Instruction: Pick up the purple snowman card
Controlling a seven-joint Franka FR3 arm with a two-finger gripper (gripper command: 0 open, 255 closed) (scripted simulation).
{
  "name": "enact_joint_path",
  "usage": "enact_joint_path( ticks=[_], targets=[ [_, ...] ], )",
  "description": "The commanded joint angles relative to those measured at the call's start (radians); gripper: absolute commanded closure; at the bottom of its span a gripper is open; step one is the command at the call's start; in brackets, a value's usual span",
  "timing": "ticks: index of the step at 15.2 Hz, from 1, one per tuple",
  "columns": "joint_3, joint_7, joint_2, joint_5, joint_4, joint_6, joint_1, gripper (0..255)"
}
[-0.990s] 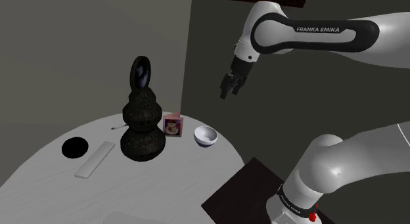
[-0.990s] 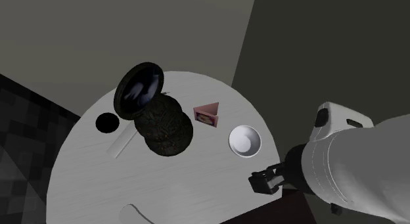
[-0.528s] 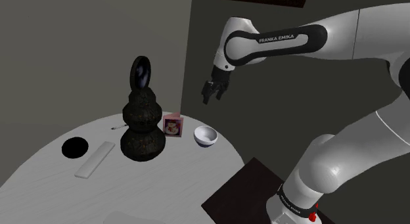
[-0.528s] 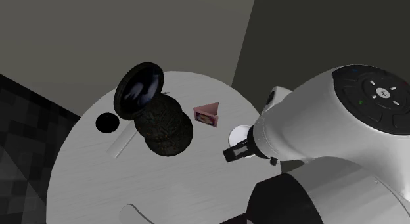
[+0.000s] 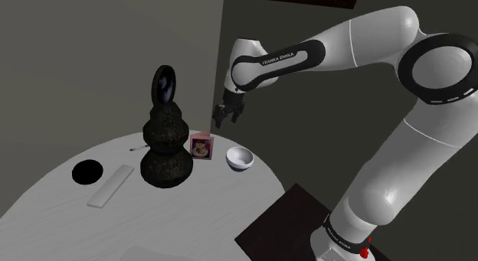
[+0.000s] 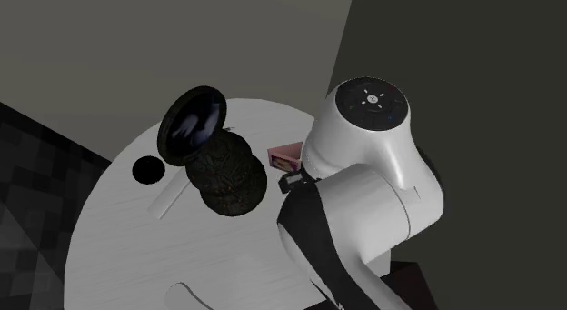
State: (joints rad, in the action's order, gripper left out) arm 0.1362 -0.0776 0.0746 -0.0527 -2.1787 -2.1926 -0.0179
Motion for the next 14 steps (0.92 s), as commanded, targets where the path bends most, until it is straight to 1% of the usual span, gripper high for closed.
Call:
enact_joint_path(
  ticks=[1,8,14],
  targets=[
    [0.005,-0.018,-0.083,0.017,0.055,-0.024,-0.001,0],
    [0.006,-0.084,-0.364,0.077,0.276,-0.068,-0.025,0],
    [-0.009,-0.123,-0.613,0.117,0.527,-0.053,-0.058,0]
  ],
)
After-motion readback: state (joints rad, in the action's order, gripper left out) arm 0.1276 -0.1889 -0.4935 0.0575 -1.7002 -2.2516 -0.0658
